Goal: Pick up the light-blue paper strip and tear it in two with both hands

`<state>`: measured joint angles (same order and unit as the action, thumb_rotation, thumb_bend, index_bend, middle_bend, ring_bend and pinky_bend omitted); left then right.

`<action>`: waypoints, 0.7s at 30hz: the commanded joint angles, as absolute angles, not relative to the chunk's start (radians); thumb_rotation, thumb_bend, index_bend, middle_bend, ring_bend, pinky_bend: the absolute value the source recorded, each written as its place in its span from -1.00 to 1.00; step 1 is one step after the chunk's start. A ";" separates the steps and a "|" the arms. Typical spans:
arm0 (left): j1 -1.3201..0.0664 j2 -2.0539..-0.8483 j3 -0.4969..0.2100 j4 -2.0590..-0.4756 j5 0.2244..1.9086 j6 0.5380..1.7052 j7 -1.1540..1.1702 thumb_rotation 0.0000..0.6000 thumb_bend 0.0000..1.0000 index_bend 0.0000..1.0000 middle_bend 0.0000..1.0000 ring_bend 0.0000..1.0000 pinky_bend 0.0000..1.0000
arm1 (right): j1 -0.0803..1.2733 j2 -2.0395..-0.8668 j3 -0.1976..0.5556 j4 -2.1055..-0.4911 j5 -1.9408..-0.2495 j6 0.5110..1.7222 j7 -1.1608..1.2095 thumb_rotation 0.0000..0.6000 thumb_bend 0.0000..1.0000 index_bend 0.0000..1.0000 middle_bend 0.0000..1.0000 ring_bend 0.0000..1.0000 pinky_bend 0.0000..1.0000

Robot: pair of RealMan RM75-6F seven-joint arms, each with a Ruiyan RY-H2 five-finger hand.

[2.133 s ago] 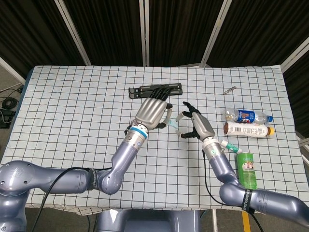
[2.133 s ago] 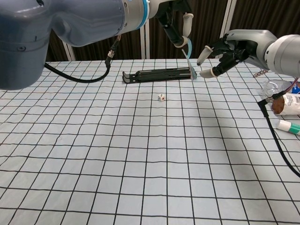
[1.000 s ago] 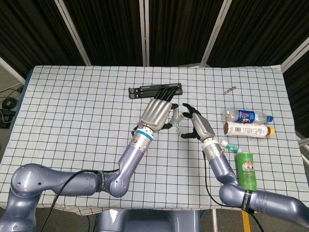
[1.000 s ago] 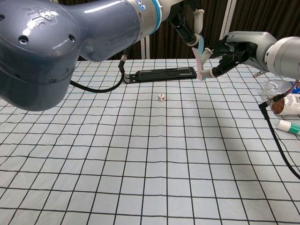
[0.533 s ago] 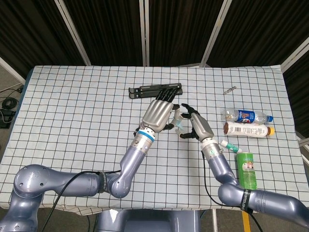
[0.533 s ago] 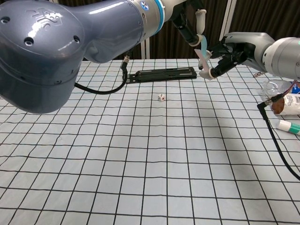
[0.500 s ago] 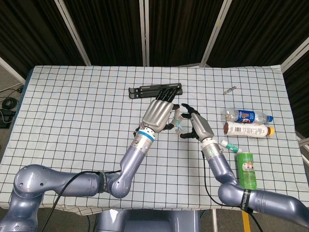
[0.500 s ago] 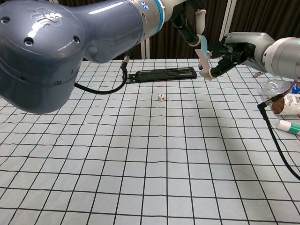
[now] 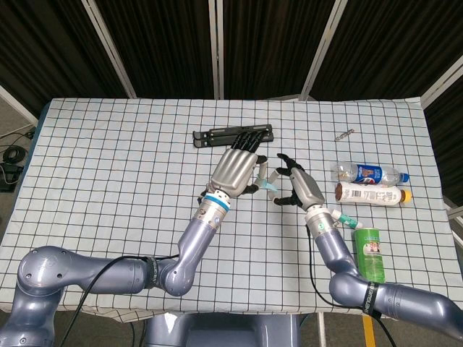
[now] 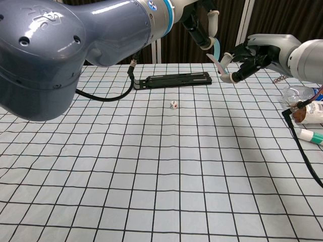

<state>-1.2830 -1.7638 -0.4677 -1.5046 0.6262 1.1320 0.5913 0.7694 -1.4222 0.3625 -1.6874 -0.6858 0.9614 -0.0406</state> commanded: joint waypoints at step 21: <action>-1.270 -1.752 -0.469 -1.522 0.610 1.142 0.615 1.00 0.26 0.83 -1.00 -1.00 -1.00 | 0.757 -1.427 0.344 -1.660 -0.738 0.995 -0.075 1.00 -0.41 0.04 -0.91 -1.00 -1.00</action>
<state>-1.2706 -1.7531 -0.4695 -1.5218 0.6108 1.1418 0.6141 0.7570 -1.4267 0.3441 -1.6601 -0.7375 0.9949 -0.0749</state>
